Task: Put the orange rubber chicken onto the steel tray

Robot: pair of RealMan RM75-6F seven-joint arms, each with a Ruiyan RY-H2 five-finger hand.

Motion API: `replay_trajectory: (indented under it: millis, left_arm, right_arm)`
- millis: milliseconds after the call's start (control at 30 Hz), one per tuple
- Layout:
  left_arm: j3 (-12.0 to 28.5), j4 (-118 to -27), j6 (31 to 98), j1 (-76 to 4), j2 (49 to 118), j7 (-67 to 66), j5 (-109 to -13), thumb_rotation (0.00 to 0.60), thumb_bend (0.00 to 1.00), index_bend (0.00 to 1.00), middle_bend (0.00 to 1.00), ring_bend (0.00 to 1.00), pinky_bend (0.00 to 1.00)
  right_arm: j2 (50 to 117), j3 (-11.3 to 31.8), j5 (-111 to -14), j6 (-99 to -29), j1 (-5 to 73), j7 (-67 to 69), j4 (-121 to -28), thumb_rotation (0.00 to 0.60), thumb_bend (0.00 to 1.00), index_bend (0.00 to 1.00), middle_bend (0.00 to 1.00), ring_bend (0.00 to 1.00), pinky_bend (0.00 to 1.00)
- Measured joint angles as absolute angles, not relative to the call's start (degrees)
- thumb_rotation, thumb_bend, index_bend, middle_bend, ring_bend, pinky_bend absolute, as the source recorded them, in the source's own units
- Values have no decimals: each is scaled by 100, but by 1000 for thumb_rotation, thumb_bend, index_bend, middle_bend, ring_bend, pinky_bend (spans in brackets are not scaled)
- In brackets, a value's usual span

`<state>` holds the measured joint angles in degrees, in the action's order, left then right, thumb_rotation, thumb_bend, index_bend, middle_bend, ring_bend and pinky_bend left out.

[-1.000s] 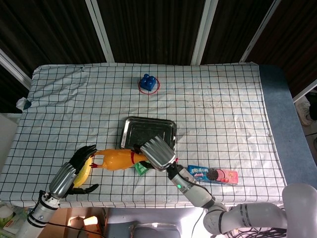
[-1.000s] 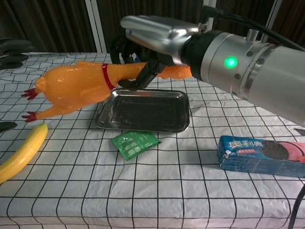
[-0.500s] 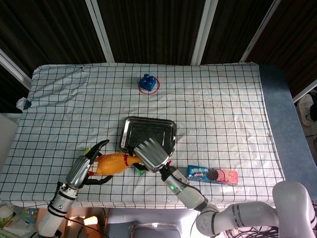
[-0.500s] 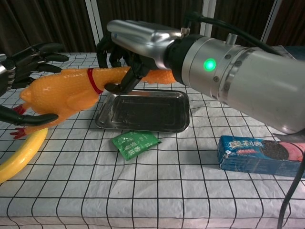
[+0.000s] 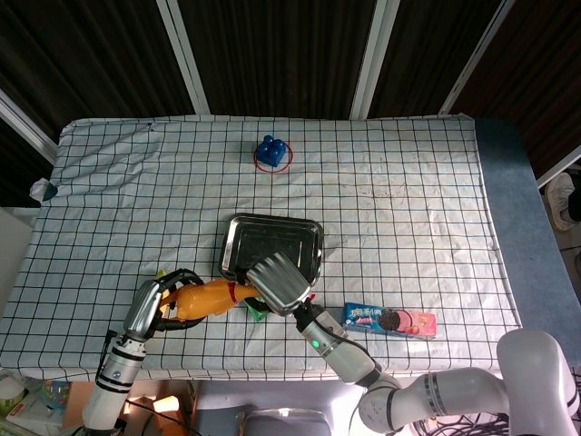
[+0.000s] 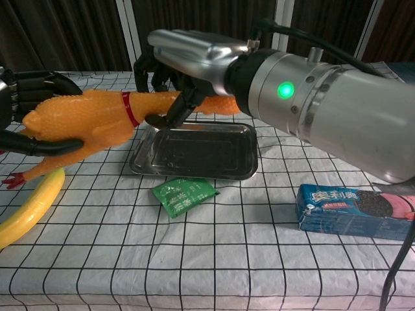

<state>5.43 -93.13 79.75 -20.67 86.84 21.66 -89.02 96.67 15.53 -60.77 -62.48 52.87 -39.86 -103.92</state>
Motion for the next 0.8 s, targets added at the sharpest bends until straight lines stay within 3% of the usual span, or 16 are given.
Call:
replay_trajectory:
  millis: [133, 267, 333, 400, 433, 467, 500, 600, 800]
  left_arm:
    - [547, -9421, 8025, -2018, 8716, 1898, -8852, 600, 783, 802, 955, 901, 1000]
    - [493, -9546, 7955, -2029, 8671, 1965, -8885, 600, 683, 763, 893, 840, 998]
    - [440, -9563, 7894, -2054, 8608, 2059, -8952, 600, 546, 582, 707, 640, 891]
    - [352, -9553, 7795, -2092, 8525, 2037, -9068, 600, 411, 228, 371, 317, 566]
    - [324, -9553, 7752, -2109, 8495, 2015, -9107, 600, 369, 93, 238, 183, 422]
    - [300, -9555, 7714, -2128, 8463, 2008, -9131, 600, 347, 38, 173, 113, 350]
    - [268, -9562, 7661, -2155, 8418, 2049, -9161, 600, 311, 1, 95, 40, 267]
    - [190, -9573, 7506, -2248, 8282, 2421, -9248, 600, 238, 0, 3, 0, 144]
    - [33, -9598, 7148, -2501, 7939, 3334, -9428, 600, 192, 0, 0, 0, 63]
  right_arm:
    - [9649, 1532, -6072, -6274, 5296, -3968, -10388, 600, 525, 994, 754, 764, 797]
    - [9655, 1525, -6060, -6309, 5314, -3963, -10378, 600, 525, 994, 754, 764, 797]
    - [9658, 1523, -6062, -6330, 5320, -3959, -10386, 600, 526, 994, 754, 764, 797]
    - [9658, 1519, -6064, -6355, 5325, -3960, -10392, 600, 526, 994, 754, 764, 798]
    - [9656, 1517, -6059, -6363, 5326, -3960, -10396, 600, 525, 994, 754, 764, 798]
    - [9654, 1515, -6057, -6374, 5326, -3964, -10399, 600, 525, 994, 754, 764, 798]
    - [9651, 1511, -6056, -6391, 5327, -3974, -10399, 600, 526, 994, 754, 764, 797]
    - [9646, 1504, -6034, -6416, 5334, -3997, -10400, 600, 526, 994, 754, 764, 797]
    - [9636, 1470, -6020, -6424, 5347, -4003, -10376, 600, 526, 994, 756, 766, 797]
